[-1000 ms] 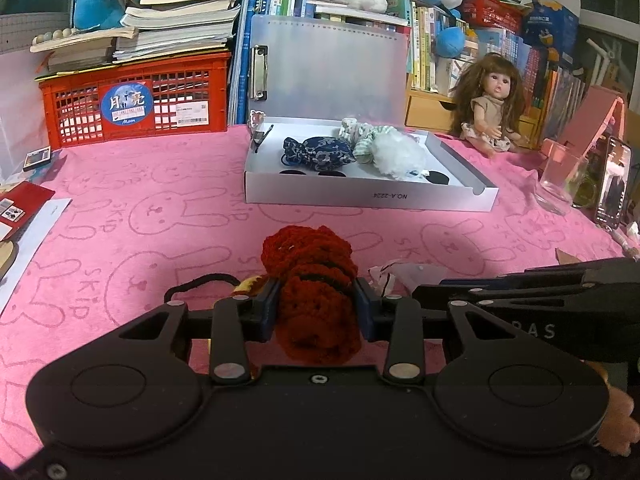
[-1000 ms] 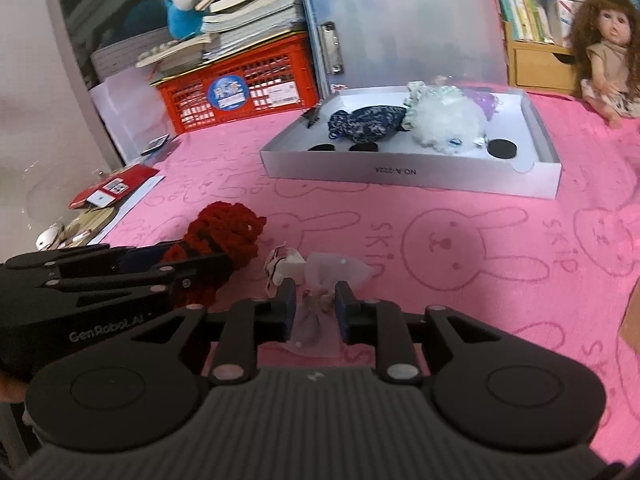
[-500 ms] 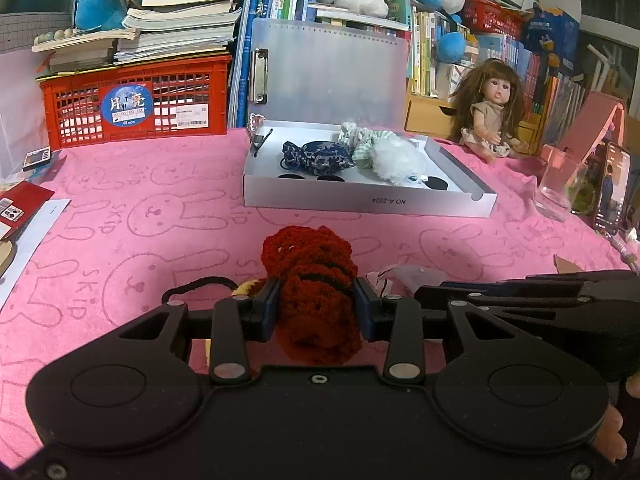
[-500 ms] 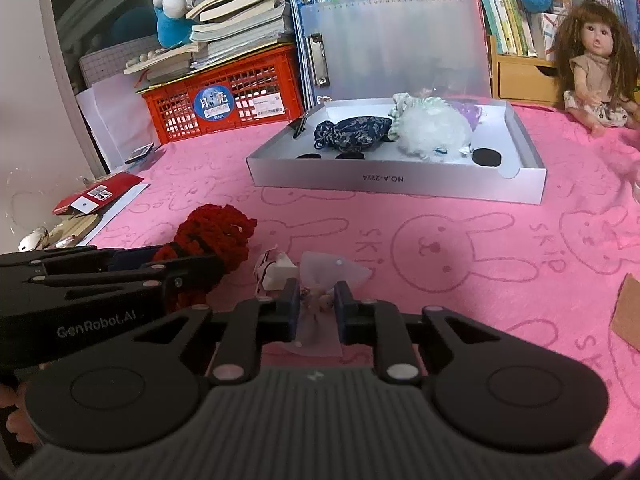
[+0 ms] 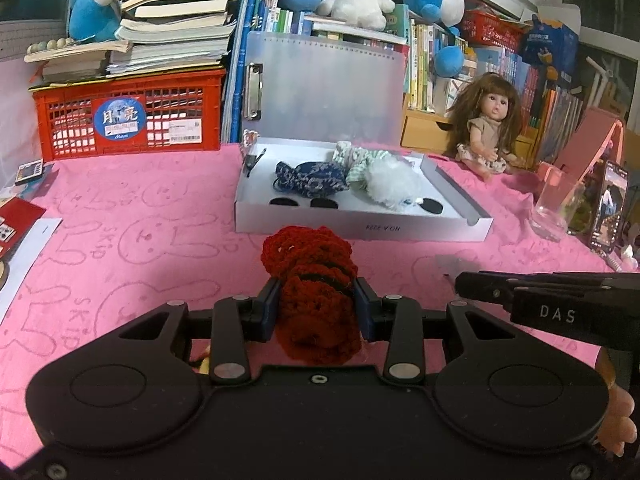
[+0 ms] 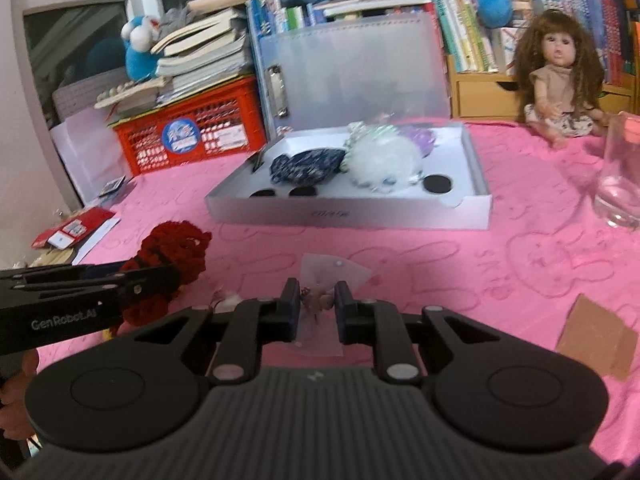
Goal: Organize objects
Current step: 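Carry the red knitted toy and white bow with both grippers into the white box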
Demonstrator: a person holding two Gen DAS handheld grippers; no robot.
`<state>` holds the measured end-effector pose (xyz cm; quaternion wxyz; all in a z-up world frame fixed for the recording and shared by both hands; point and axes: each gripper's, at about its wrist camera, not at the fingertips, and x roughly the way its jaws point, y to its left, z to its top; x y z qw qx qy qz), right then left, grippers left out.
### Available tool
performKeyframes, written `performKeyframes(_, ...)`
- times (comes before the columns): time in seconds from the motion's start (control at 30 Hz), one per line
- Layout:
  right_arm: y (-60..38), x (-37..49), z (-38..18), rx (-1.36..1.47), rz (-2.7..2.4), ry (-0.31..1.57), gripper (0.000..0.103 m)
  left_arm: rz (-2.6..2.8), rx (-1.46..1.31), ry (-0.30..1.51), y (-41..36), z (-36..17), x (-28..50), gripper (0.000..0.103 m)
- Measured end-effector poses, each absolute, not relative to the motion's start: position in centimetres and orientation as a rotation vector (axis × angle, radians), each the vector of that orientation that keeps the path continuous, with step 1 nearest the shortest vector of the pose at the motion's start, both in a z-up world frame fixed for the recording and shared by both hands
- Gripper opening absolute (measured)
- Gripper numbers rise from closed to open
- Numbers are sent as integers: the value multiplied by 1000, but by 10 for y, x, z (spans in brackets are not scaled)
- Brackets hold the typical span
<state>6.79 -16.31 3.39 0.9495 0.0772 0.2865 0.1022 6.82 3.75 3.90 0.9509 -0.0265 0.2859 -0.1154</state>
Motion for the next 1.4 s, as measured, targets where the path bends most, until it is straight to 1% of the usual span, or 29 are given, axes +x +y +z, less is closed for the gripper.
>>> performKeyframes(0.6,-201,89,50,208,126,531,23,-252,-88,564,20,60,109,36)
performKeyframes(0.93,-216,105,57,219,80,509,23,-244,-123,588,13,59,135,36)
performKeyframes(1.17,-224,118,60,223,69,497,23,-244,-204,608,9,58,162,36)
performKeyframes(1.4,-230,131,61,234,62,480,22,-238,-186,604,-7,58,186,36)
